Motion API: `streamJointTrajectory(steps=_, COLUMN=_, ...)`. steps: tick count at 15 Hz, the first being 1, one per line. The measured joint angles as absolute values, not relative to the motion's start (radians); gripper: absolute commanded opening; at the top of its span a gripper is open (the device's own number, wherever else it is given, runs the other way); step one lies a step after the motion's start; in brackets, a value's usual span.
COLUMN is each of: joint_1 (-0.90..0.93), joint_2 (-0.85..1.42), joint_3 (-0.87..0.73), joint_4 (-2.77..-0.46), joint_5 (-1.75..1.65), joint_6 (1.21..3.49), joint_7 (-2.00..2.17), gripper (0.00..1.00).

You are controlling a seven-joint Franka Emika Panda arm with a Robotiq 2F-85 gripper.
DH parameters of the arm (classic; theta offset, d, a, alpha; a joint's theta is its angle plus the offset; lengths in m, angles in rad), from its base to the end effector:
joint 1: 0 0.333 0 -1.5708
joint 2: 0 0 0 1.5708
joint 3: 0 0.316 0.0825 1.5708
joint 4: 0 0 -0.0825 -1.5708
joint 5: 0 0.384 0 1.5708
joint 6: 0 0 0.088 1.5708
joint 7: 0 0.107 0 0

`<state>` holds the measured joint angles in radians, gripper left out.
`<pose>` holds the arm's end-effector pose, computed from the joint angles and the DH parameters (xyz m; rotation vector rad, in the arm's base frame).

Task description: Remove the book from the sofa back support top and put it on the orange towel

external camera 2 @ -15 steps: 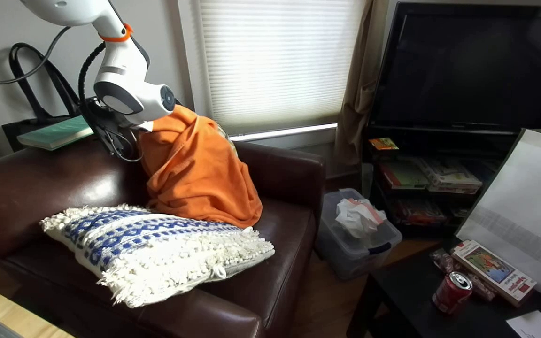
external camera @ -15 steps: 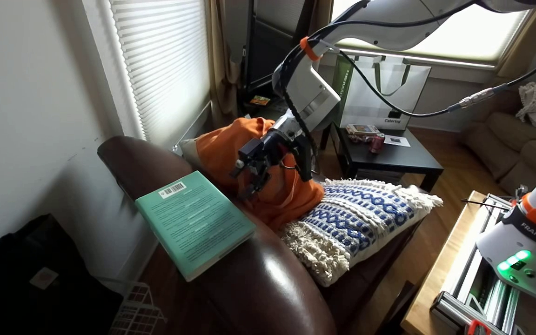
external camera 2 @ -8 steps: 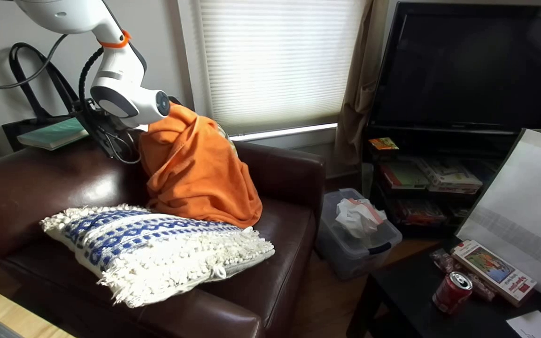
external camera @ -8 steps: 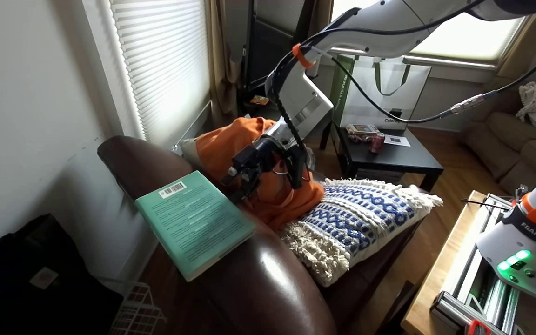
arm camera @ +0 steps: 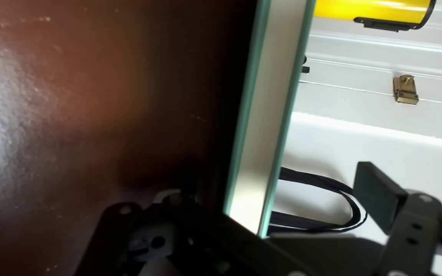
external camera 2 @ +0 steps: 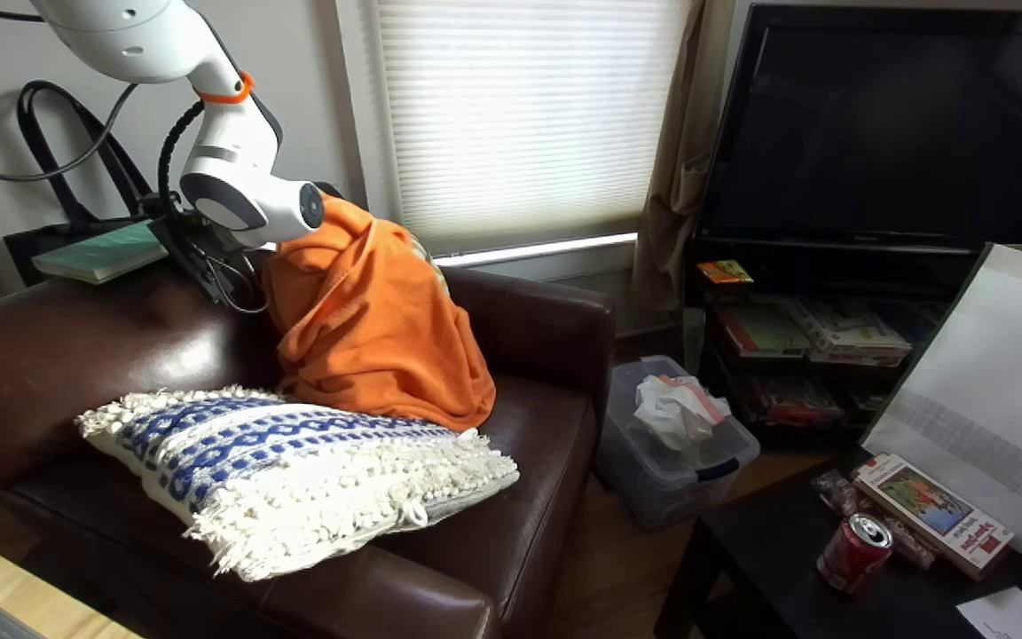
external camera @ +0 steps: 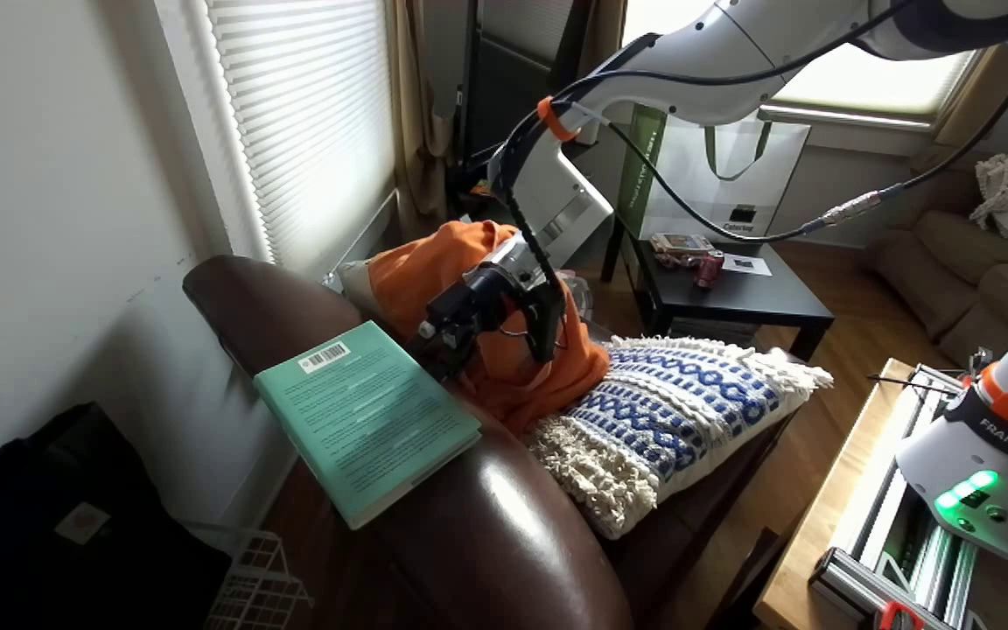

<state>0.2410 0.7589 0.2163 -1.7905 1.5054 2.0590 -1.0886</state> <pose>0.5495 0.3209 0.1423 -1.8346 -0.2993 0.0099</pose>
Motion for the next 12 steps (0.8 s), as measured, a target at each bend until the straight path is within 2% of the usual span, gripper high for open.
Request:
streamJointTrajectory(steps=5, joint_1=0.247, joint_2=0.786, joint_3=0.218, joint_4=-1.757, joint_5=1.505, joint_6=2.05, joint_7=-1.088, gripper=0.88)
streamJointTrajectory(steps=6, joint_1=0.247, joint_2=0.79, joint_3=0.218, joint_4=-1.75, joint_5=1.505, joint_6=2.043, joint_7=-1.088, gripper=0.78)
streamJointTrajectory(steps=7, joint_1=0.247, joint_2=0.795, joint_3=0.219, joint_4=-1.744, joint_5=1.505, joint_6=2.036, joint_7=-1.088, gripper=0.78)
streamJointTrajectory(steps=8, joint_1=0.247, joint_2=0.8, joint_3=0.221, joint_4=-1.737, joint_5=1.505, joint_6=2.031, joint_7=-1.088, gripper=0.75)
streamJointTrajectory(steps=9, joint_1=0.247, joint_2=0.806, joint_3=0.222, joint_4=-1.73, joint_5=1.505, joint_6=2.025, joint_7=-1.088, gripper=0.66)
streamJointTrajectory(steps=10, joint_1=0.247, joint_2=0.811, joint_3=0.222, joint_4=-1.724, joint_5=1.505, joint_6=2.017, joint_7=-1.087, gripper=0.61)
streamJointTrajectory(steps=11, joint_1=0.247, joint_2=0.816, joint_3=0.223, joint_4=-1.718, joint_5=1.505, joint_6=2.013, joint_7=-1.087, gripper=0.49)
streamJointTrajectory(steps=12, joint_1=0.247, joint_2=0.821, joint_3=0.225, joint_4=-1.712, joint_5=1.505, joint_6=2.011, joint_7=-1.087, gripper=0.42)
